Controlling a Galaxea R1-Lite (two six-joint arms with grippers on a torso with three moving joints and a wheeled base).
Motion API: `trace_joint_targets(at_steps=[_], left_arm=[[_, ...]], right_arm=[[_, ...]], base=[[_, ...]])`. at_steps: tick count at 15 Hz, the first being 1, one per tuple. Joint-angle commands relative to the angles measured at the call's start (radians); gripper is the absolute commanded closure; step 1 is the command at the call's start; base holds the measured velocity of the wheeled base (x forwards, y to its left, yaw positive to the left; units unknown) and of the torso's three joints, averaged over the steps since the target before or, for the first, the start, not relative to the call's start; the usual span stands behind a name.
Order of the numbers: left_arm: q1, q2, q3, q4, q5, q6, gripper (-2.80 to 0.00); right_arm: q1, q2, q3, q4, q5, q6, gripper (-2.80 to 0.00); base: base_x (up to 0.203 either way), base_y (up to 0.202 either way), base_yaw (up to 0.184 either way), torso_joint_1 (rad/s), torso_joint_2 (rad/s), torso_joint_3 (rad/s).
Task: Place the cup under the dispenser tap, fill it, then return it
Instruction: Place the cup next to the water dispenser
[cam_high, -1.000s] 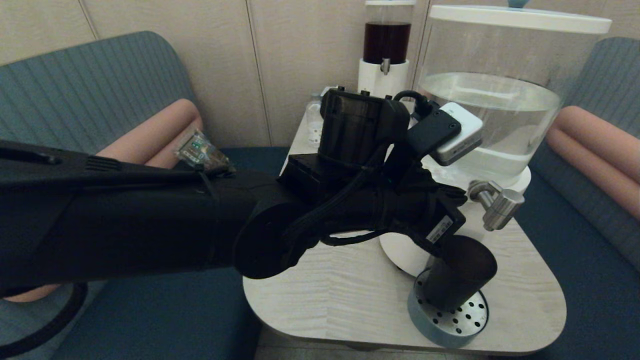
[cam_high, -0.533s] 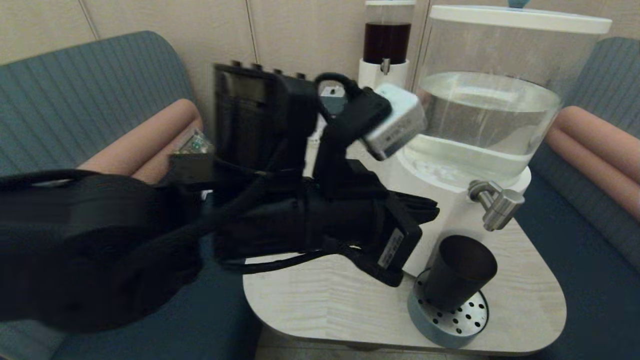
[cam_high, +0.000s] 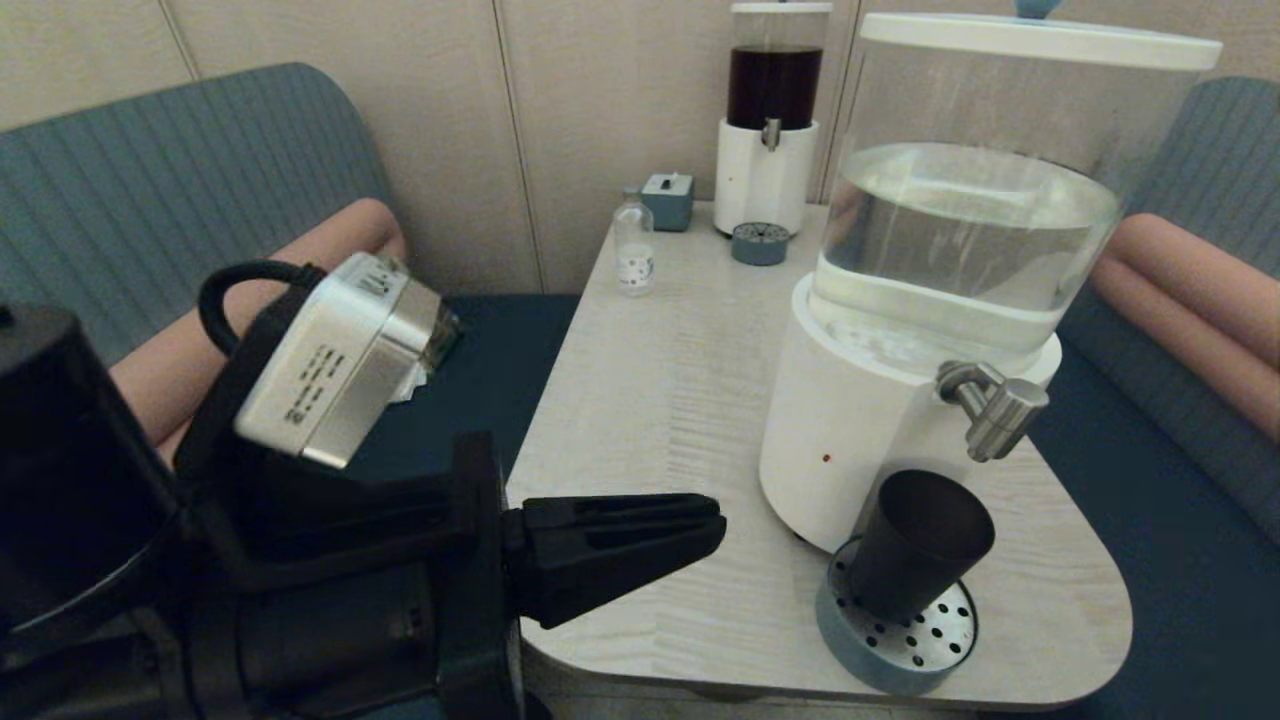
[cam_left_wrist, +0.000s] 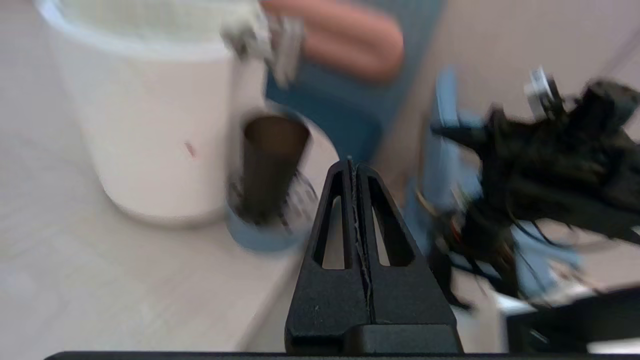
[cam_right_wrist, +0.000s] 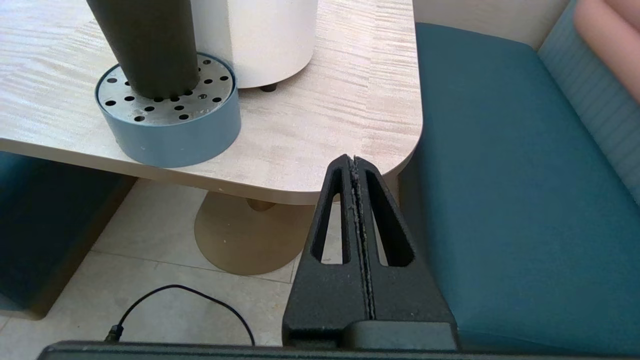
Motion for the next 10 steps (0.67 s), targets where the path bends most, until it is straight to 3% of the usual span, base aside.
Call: trace_joint_targets(at_steps=[1,3,4,10], left_arm=[[0.020,0.154,0.087,-0.366,0.000,0.001,0.00],[0.033,0.318,0.113,-0.602,-0.005,-0.002,0.00],[0.037,0.381,0.126,-0.668,-0.013,-0.002,0.00],[0.044,0.551,0.053,-0.735,-0.032,0.014,0.00]], right_arm=[[0.001,-0.001,0.002,0.000,0.001,-0.001,0.00],[0.001,-0.001,0.002,0.000,0.001,-0.001,0.00],[0.001,-0.001,0.000,0.000,0.001,-0.001,0.00],[0.001,-0.001,0.000,0.000,-0.001,-0.001,0.00]], base=[[0.000,0.000,0.000,0.000,0.00,0.000],[0.000,0.000,0.000,0.000,0.00,0.000],[0.000,0.000,0.000,0.000,0.00,0.000],[0.000,0.000,0.000,0.000,0.00,0.000]])
